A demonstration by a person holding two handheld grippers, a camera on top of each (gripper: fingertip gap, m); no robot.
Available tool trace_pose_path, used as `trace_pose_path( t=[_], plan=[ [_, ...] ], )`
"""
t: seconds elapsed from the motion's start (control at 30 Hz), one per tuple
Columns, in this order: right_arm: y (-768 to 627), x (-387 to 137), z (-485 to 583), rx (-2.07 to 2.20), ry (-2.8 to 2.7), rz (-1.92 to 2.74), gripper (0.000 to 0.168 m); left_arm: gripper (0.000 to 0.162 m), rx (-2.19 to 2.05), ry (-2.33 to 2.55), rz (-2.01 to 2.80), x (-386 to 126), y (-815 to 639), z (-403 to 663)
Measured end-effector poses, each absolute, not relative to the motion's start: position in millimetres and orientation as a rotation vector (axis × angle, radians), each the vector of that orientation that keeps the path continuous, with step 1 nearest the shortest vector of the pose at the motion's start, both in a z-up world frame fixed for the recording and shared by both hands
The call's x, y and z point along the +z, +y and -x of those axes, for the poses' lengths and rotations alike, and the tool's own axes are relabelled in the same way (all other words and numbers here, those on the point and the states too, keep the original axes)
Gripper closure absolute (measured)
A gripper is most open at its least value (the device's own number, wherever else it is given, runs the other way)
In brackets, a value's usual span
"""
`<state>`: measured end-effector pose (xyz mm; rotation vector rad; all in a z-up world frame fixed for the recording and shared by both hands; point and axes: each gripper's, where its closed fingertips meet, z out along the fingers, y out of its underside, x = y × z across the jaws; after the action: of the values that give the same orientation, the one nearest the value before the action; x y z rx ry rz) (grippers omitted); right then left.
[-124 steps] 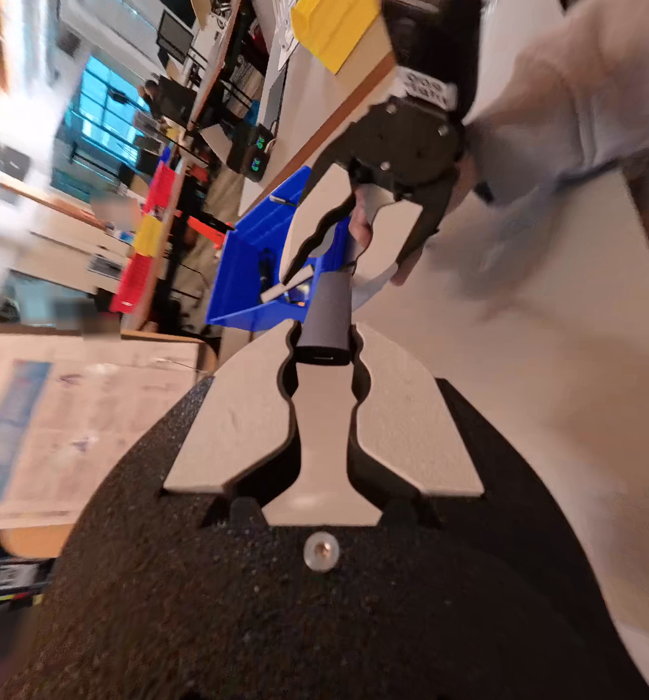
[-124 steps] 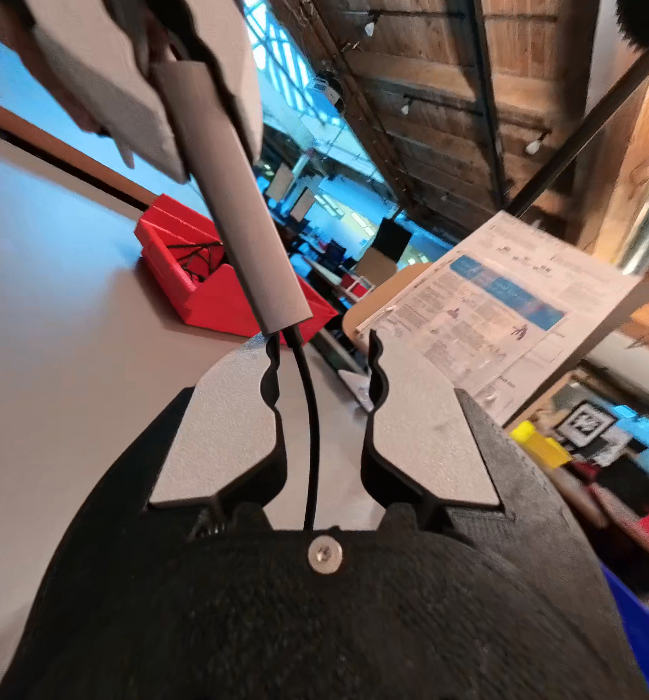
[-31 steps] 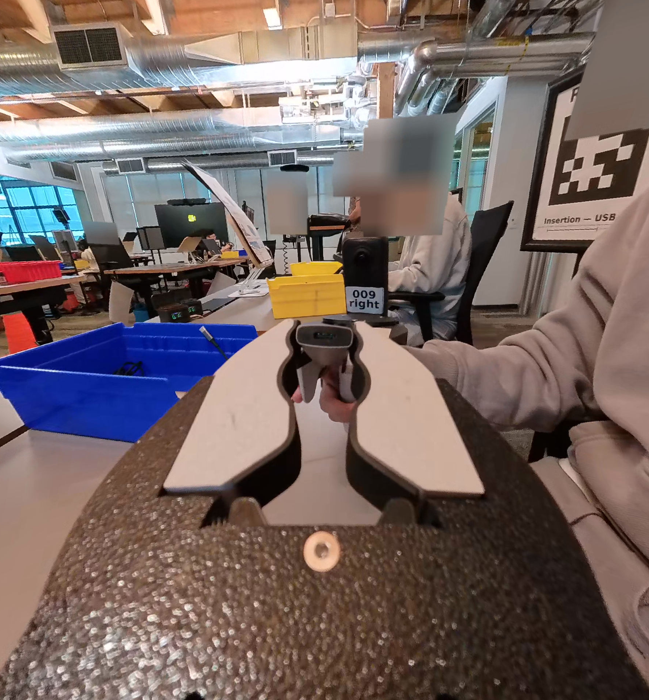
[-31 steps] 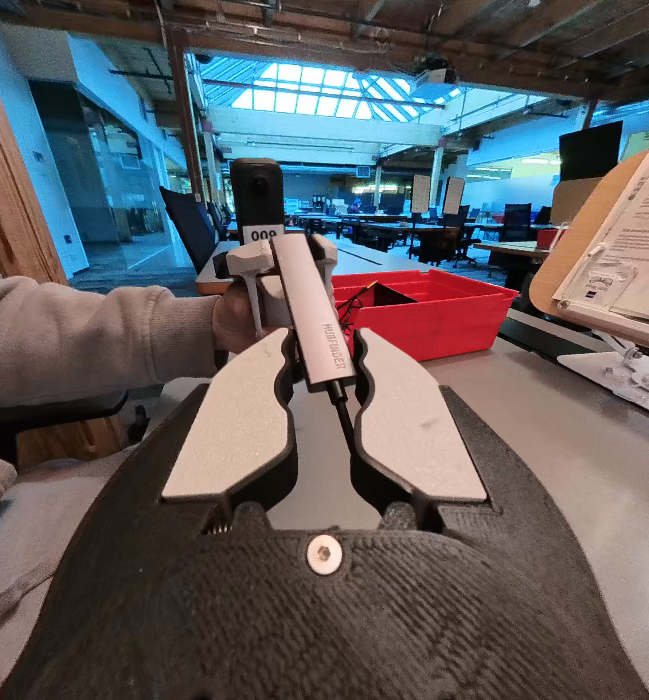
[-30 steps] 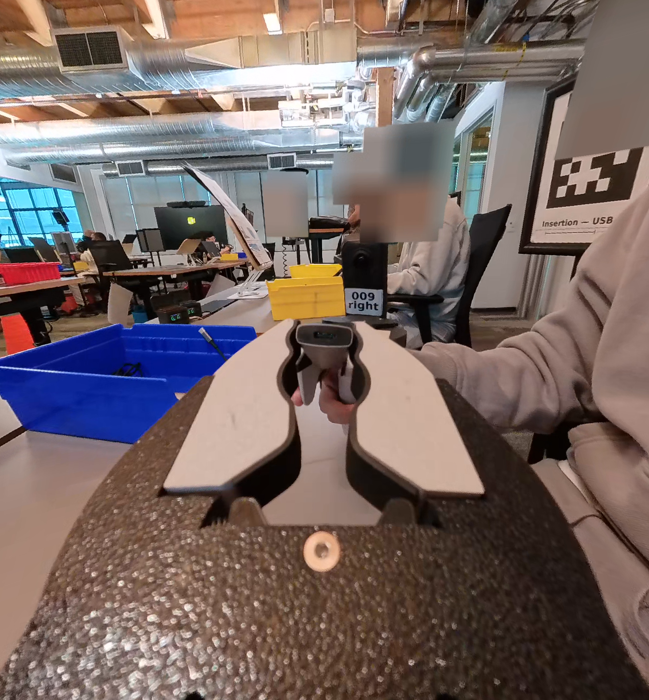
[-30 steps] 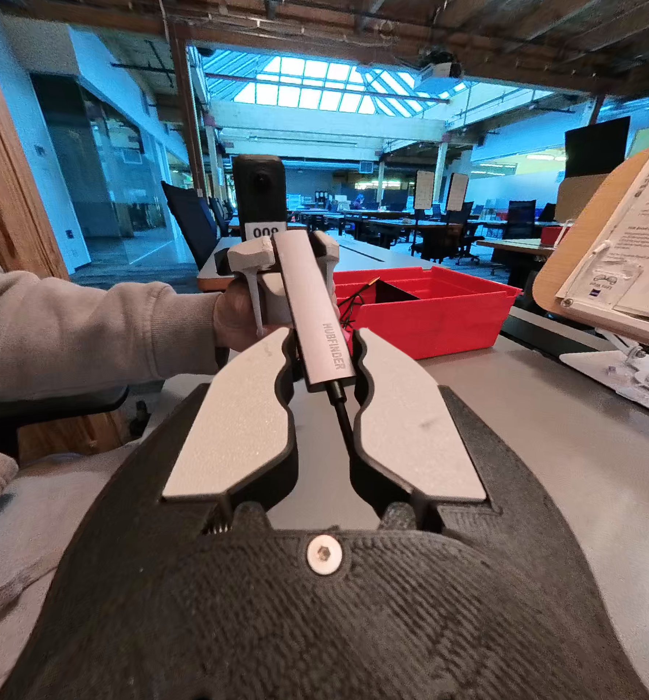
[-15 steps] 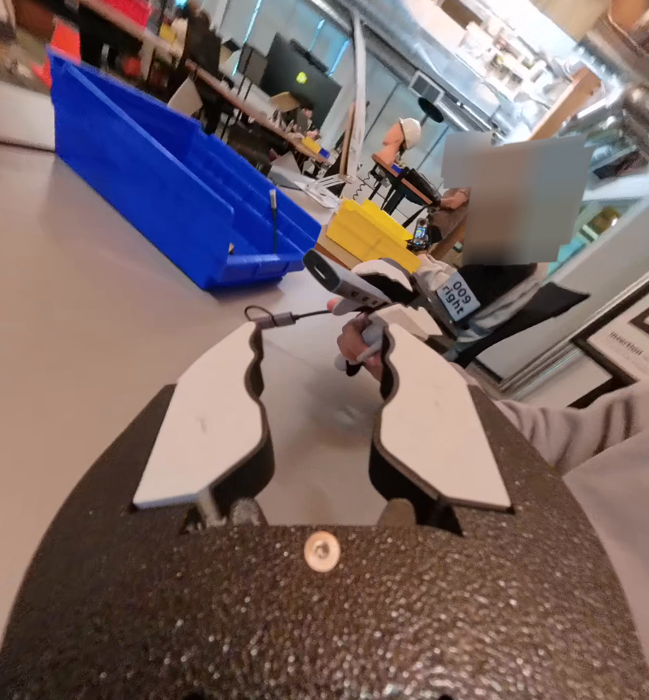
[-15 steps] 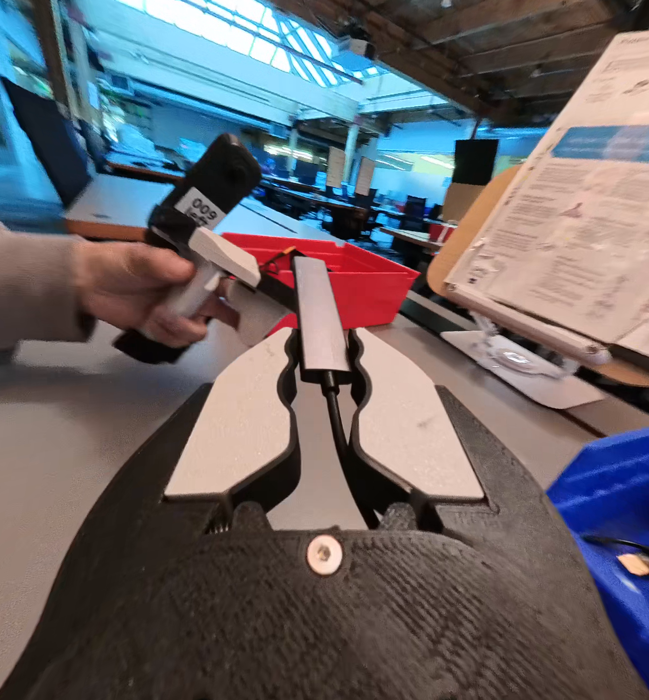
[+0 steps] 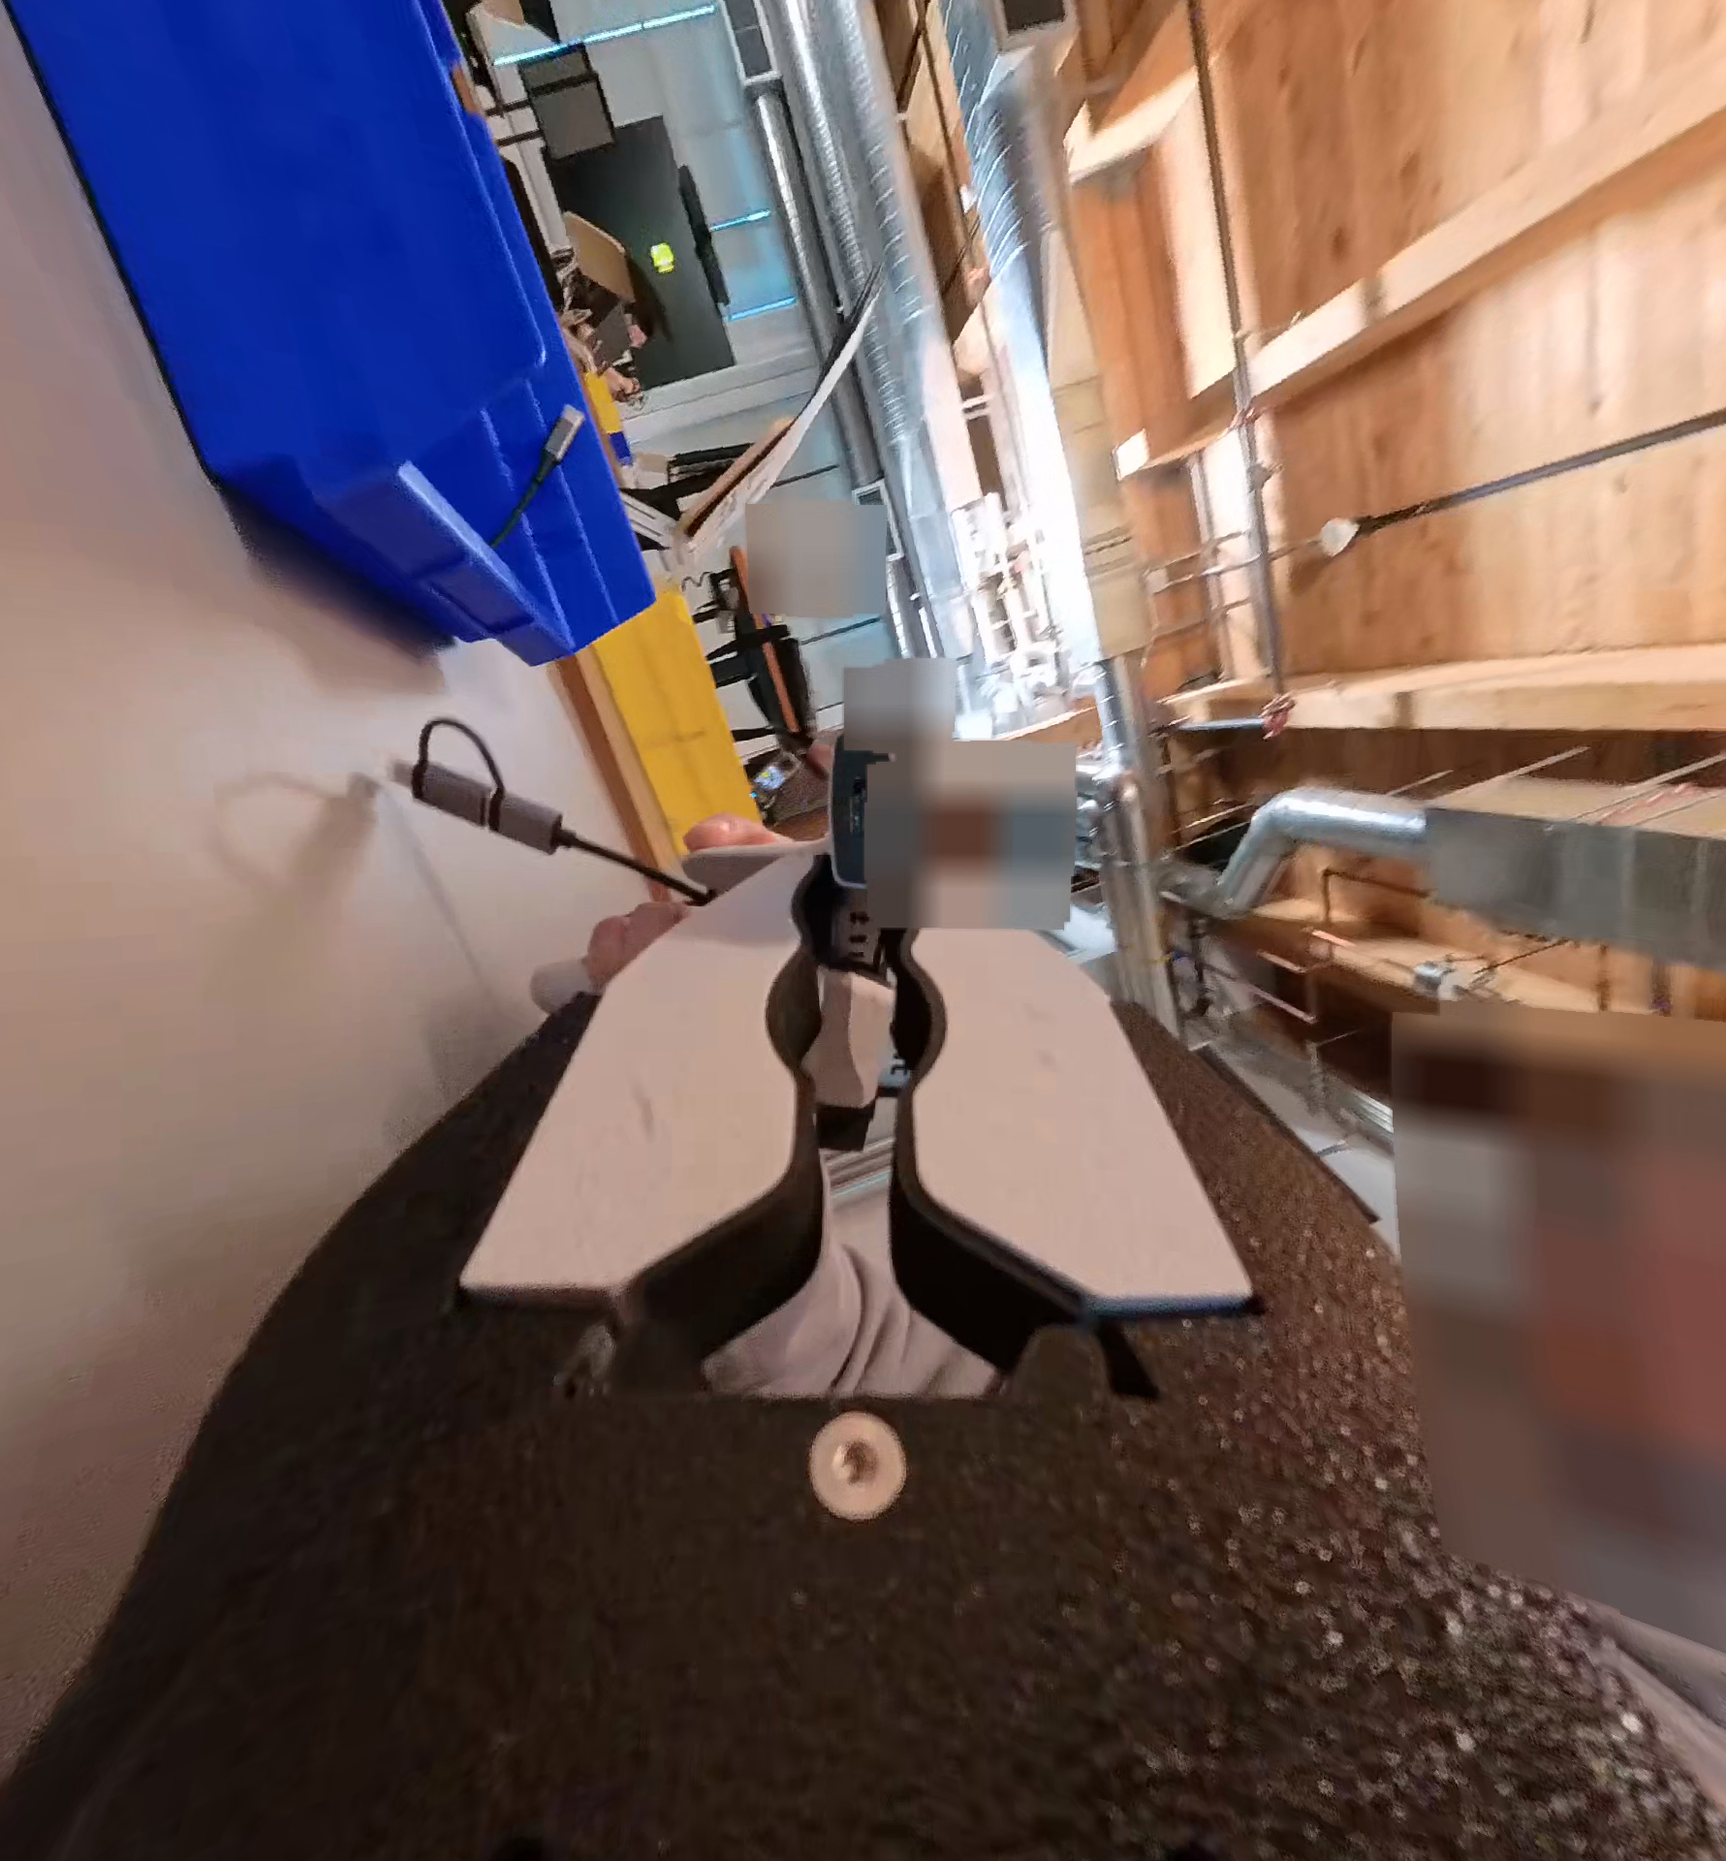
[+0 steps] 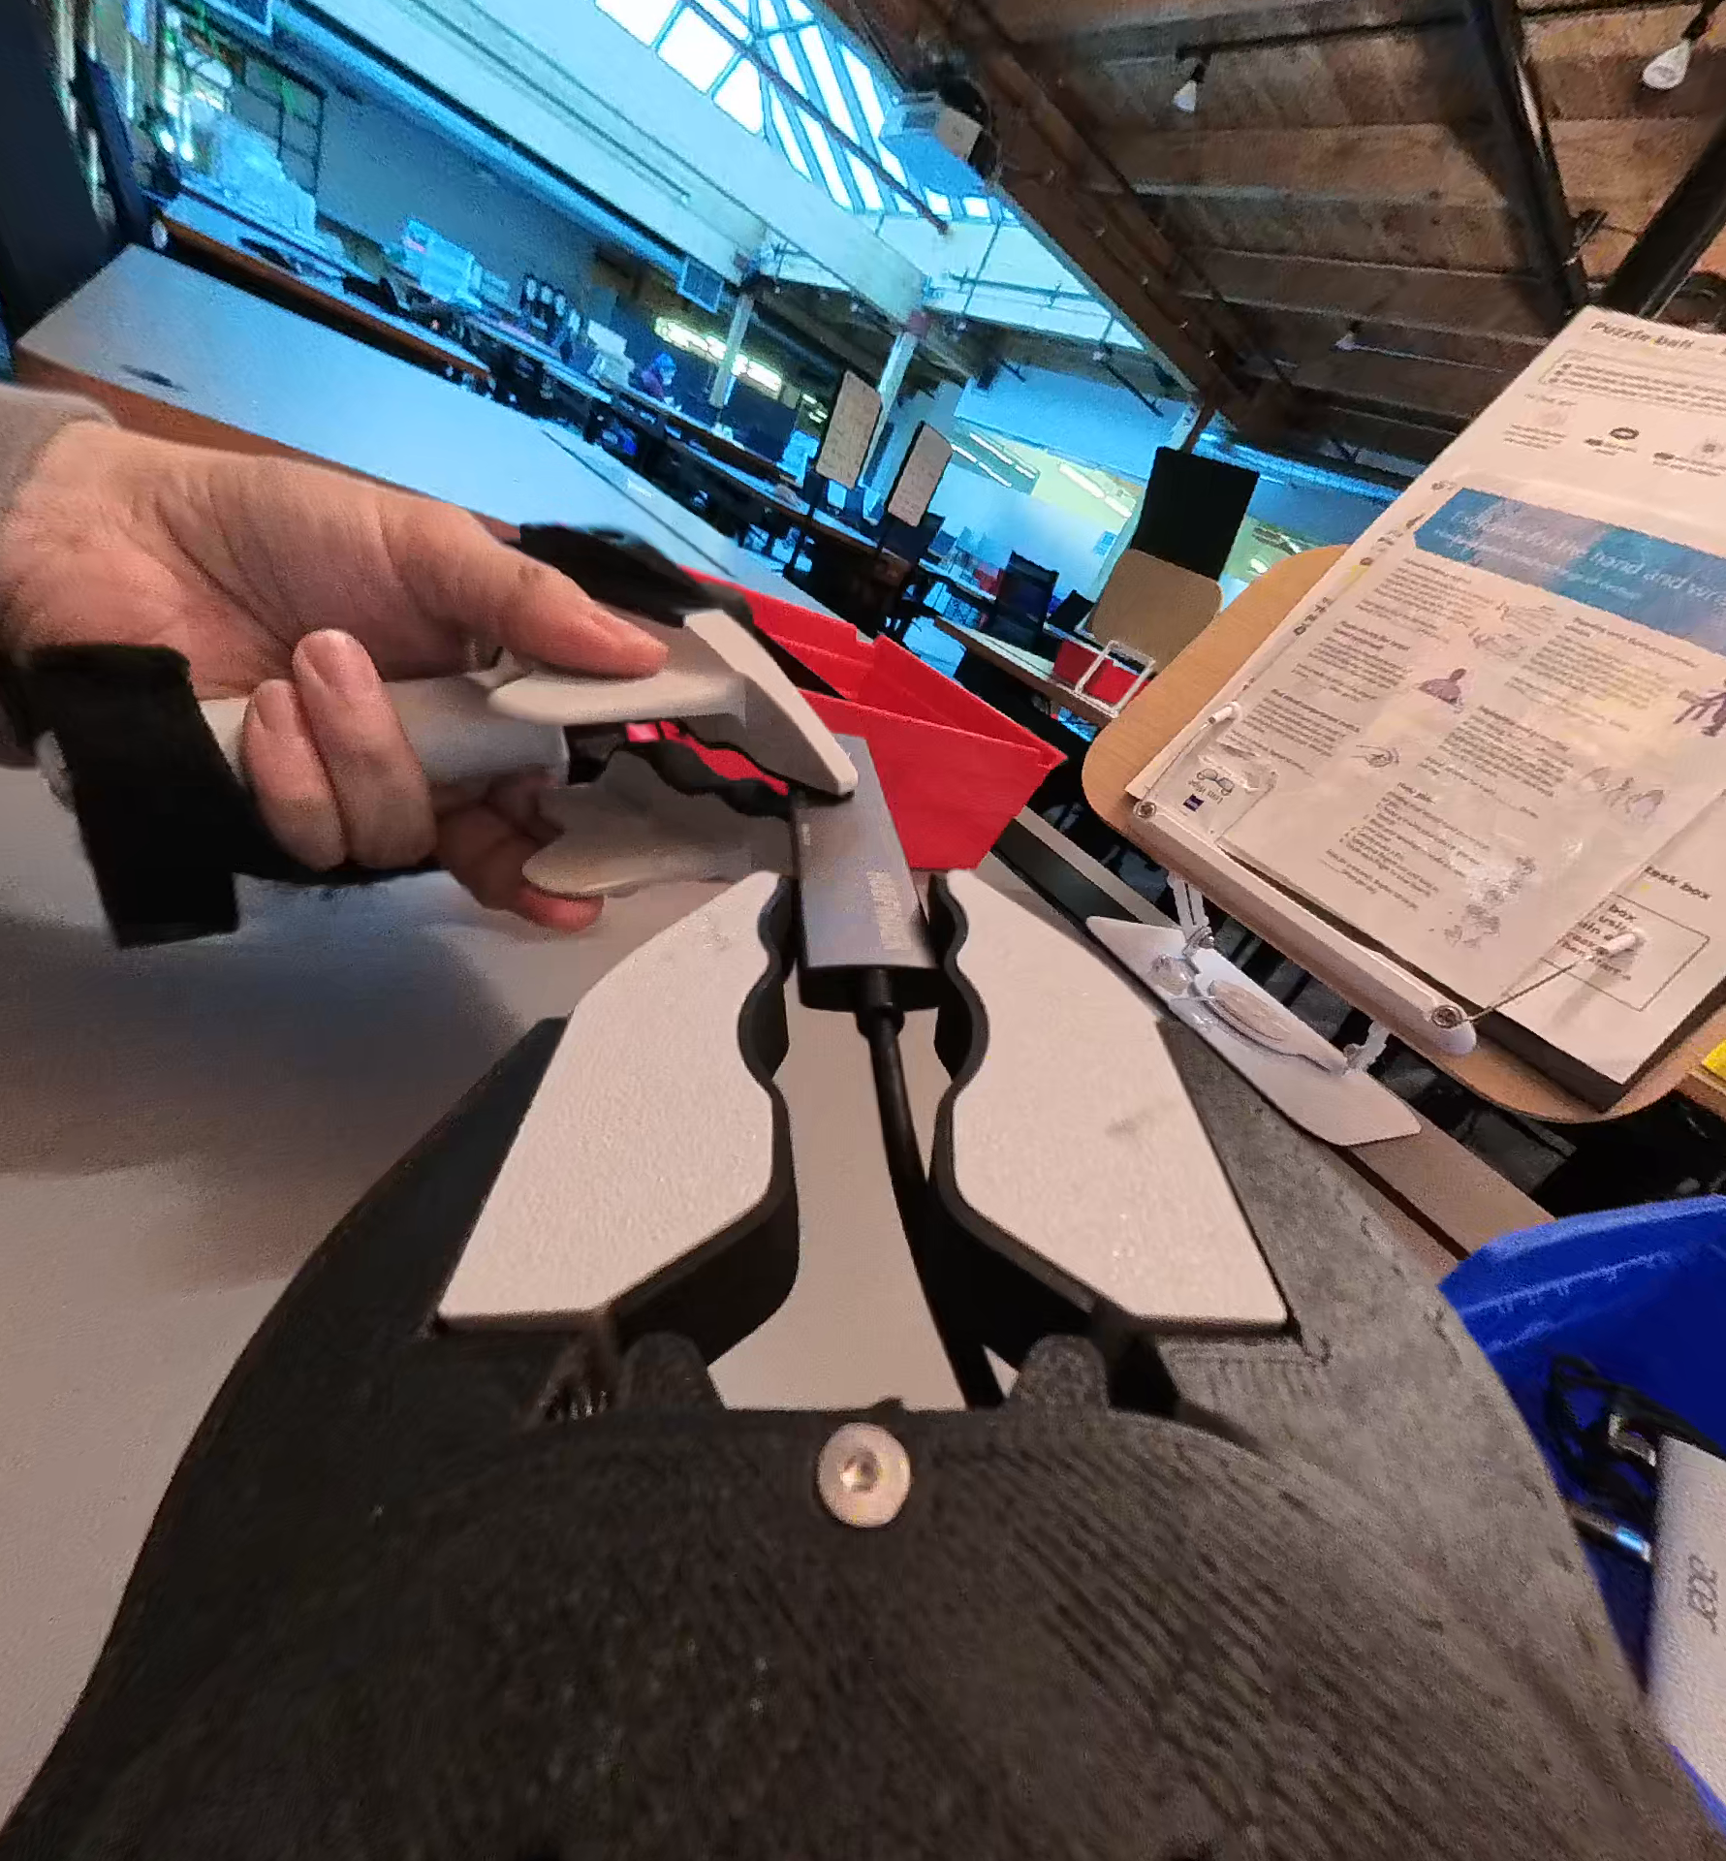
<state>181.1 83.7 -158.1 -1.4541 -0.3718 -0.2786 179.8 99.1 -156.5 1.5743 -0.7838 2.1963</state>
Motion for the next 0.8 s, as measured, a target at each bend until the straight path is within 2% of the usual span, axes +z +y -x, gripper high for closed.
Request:
trace_pose_path(
  t=[0.2, 0.67, 0.8],
  plan=[
    [73, -151, -184, -0.239, -0.284, 1.397, 0.144, 0.153, 2.149, -0.693, -1.522, -161, 90, -190],
    [61, -172, -200, -0.225, -0.142, 1.507, 0.144, 0.154, 2.011, -0.932, -1.651, -165, 74, -207],
    [65, -173, -201, -0.256, -0.077, 1.504, 0.143, 0.150, 2.030, -1.042, -1.763, -167, 79, -213]
  ],
)
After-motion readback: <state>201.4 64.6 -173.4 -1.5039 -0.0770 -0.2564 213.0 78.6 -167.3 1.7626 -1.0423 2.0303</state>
